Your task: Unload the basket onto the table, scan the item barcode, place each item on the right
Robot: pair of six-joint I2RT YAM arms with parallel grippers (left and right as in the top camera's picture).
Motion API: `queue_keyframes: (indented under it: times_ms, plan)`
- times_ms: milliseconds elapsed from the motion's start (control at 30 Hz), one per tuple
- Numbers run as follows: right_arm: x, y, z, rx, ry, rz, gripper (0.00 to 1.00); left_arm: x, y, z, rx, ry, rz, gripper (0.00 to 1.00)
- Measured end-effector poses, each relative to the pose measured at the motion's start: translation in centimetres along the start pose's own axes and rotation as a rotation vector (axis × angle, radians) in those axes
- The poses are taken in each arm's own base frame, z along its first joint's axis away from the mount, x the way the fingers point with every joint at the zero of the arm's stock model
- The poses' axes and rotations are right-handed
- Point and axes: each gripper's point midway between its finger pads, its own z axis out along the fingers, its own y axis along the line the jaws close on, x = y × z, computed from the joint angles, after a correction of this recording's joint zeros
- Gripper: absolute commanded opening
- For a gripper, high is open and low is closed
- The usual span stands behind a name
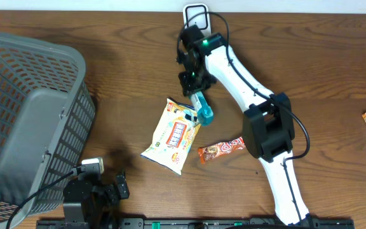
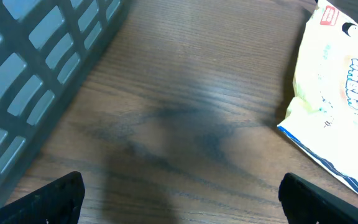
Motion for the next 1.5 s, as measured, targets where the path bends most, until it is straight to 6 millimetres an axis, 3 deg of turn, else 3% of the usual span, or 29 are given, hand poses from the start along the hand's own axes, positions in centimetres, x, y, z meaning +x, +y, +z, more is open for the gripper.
queue_keyframes:
  times_ms: [133,367,500,733,833,967,1067,1267,1400,1500]
  plan:
    - [0.6,2.2,-1.2,-0.155,0.014,-0.081,0.01,0.0,0.0,0.0,0.000,0.000,0.000,1.00]
    - [3.6,3.7,-3.2,-0.332,0.102,-0.154,0.01,0.0,0.0,0.0,0.000,0.000,0.000,1.00]
    - [4.4,4.7,-5.8,-0.416,0.081,-0.226,0.01,0.0,0.0,0.0,0.000,0.000,0.000,1.00]
    - [3.9,6.2,-11.1,-0.432,-0.070,-0.388,0.02,0.0,0.0,0.0,0.000,0.000,0.000,1.00]
    - [2.2,5.1,-11.8,-0.309,-0.144,-0.417,0.02,0.0,0.0,0.0,0.000,0.000,0.000,1.00]
    - [-0.7,1.2,-10.5,-0.035,-0.200,-0.305,0.01,0.0,0.0,0.0,0.000,0.000,0.000,1.00]
    - [-1.1,-2.0,-7.7,0.129,-0.191,-0.188,0.01,0.0,0.0,0.0,0.000,0.000,0.000,1.00]
    - [1.2,-5.7,-1.0,0.255,-0.132,-0.059,0.01,0.0,0.0,0.0,0.000,0.000,0.000,1.00]
    - [2.8,-7.0,1.1,0.295,-0.097,-0.024,0.03,0.0,0.0,0.0,0.000,0.000,0.000,1.00]
    - [3.4,-7.3,1.4,0.309,-0.082,-0.010,0.15,0.0,0.0,0.0,0.000,0.000,0.000,1.00]
